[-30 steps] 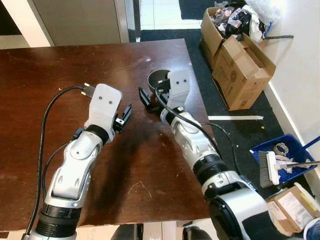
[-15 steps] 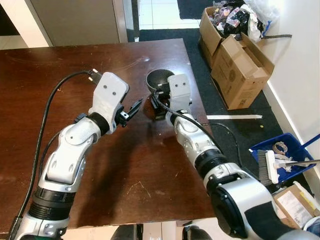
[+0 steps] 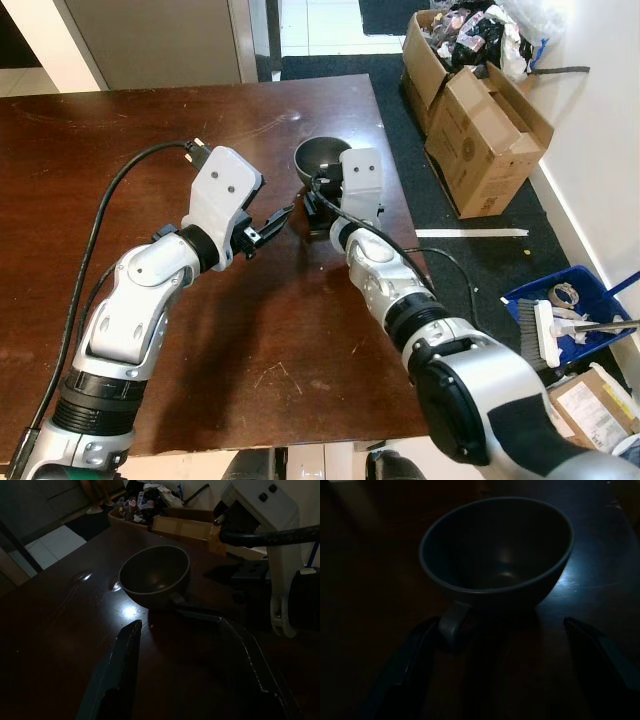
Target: Setting the table
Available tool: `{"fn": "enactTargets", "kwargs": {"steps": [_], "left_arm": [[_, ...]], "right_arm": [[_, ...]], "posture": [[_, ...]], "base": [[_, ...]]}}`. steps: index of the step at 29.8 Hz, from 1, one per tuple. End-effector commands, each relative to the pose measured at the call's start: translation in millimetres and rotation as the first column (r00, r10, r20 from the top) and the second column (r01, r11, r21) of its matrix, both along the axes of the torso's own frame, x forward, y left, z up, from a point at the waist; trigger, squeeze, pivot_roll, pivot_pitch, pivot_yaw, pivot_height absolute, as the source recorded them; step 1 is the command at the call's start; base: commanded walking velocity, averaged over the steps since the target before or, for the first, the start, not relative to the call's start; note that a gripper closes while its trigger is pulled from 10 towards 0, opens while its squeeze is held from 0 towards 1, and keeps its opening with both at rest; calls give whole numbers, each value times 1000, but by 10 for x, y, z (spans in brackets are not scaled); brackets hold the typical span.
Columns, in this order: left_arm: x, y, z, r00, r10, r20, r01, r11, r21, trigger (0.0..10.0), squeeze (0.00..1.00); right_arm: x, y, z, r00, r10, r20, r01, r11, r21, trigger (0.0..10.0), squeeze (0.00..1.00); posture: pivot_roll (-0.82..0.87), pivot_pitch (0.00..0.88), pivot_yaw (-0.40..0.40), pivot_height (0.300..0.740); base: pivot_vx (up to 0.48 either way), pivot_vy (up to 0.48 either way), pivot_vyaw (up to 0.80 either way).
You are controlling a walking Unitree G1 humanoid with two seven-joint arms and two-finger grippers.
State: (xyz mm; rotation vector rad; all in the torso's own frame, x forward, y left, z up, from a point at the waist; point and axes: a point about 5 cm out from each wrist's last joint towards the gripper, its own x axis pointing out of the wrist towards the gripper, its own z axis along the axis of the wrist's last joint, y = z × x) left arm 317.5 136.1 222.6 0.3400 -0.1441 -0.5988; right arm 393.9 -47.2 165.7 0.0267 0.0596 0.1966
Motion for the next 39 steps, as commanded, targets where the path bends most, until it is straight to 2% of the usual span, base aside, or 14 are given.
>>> {"fn": "enactTargets", "kwargs": {"steps": [1,3,4,11,17,32,38,39], "left_arm": [[-10,6,-27,1000,-4,-9,4,1000,10,10000,24],[-10,5,-29,1000,-5,-9,5,1000,8,10000,24],[-11,0,-33,1000,-5,-10,5,1000,6,10000,27],[-7,-14,-48,1000,-4,-12,4,1000,-4,10000,24],[6,-11,-53,1000,-3,-18,2,1000,-11,10000,27],[21,-14,-58,1000,7,-17,-7,1000,-17,10000,27],[27,-15,-59,1000,13,-16,-13,1000,-18,10000,24],[37,-9,-60,1000,27,-12,-27,999,-18,10000,27]], "right_arm": [[-4,5,-35,1000,-11,-25,11,1000,-21,4745,0],[-1,-8,-36,999,-18,-26,18,1000,-21,4745,0],[6,-36,-34,999,-30,-23,29,999,-18,0,0],[31,-142,-12,998,-55,7,56,998,-38,0,0],[29,-147,3,999,-33,39,36,997,-74,0,0],[7,-118,-11,998,20,56,-17,999,-44,0,0],[25,-146,79,993,20,113,-15,999,-42,0,0],[25,-138,138,987,37,155,-31,999,-45,8392,0]], "posture": [[50,147,105,740],[50,147,105,740],[45,145,101,740],[36,137,100,740],[30,133,99,740],[22,132,99,740],[14,136,101,740],[9,137,102,740]], "base": [[0,0,0],[0,0,0],[0,0,0],[0,0,0],[0,0,0],[0,0,0],[0,0,0],[0,0,0]]}}
